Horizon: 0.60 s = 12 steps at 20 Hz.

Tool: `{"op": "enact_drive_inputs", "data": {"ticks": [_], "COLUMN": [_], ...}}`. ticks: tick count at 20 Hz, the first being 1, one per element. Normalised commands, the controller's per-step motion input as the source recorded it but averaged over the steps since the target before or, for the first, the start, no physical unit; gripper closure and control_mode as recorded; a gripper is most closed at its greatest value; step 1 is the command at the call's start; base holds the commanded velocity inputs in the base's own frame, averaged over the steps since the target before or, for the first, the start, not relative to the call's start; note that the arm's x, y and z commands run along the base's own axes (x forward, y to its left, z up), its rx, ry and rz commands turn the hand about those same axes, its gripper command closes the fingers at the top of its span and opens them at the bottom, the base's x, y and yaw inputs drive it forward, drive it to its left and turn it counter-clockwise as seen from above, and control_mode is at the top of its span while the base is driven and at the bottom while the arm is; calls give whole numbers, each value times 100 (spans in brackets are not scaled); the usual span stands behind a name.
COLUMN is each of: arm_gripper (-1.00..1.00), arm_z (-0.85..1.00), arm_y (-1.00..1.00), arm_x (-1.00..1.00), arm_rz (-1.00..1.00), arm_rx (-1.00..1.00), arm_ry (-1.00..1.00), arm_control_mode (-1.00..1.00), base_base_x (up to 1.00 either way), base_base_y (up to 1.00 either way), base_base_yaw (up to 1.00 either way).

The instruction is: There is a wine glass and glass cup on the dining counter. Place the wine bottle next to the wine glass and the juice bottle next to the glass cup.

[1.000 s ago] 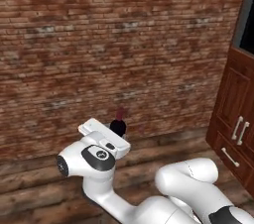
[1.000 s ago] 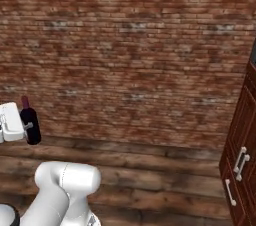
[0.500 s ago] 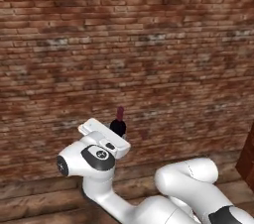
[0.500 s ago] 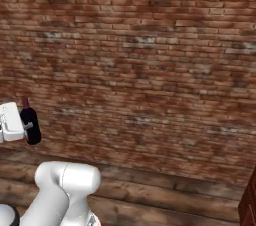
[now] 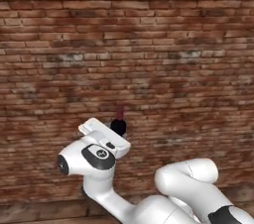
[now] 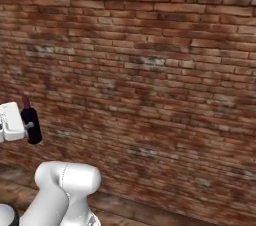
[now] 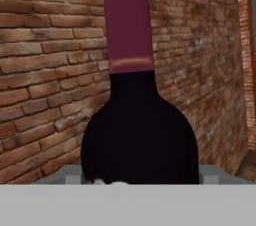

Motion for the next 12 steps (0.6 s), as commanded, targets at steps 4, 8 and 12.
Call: {"op": "enact_drive_inputs", "data": {"ticks": [4,8,12], "arm_gripper": [100,100,100], "arm_z": [0,0,0], "arm_y": [0,0,0], "arm_x": [0,0,0], "arm_rz": [0,0,0], "arm_rx": [0,0,0], "arm_ry": [0,0,0], "arm_control_mode": [100,100,100], "base_base_x": [48,12,0], "base_base_y": [50,59,64], "base_base_yaw": [38,51,55]}}
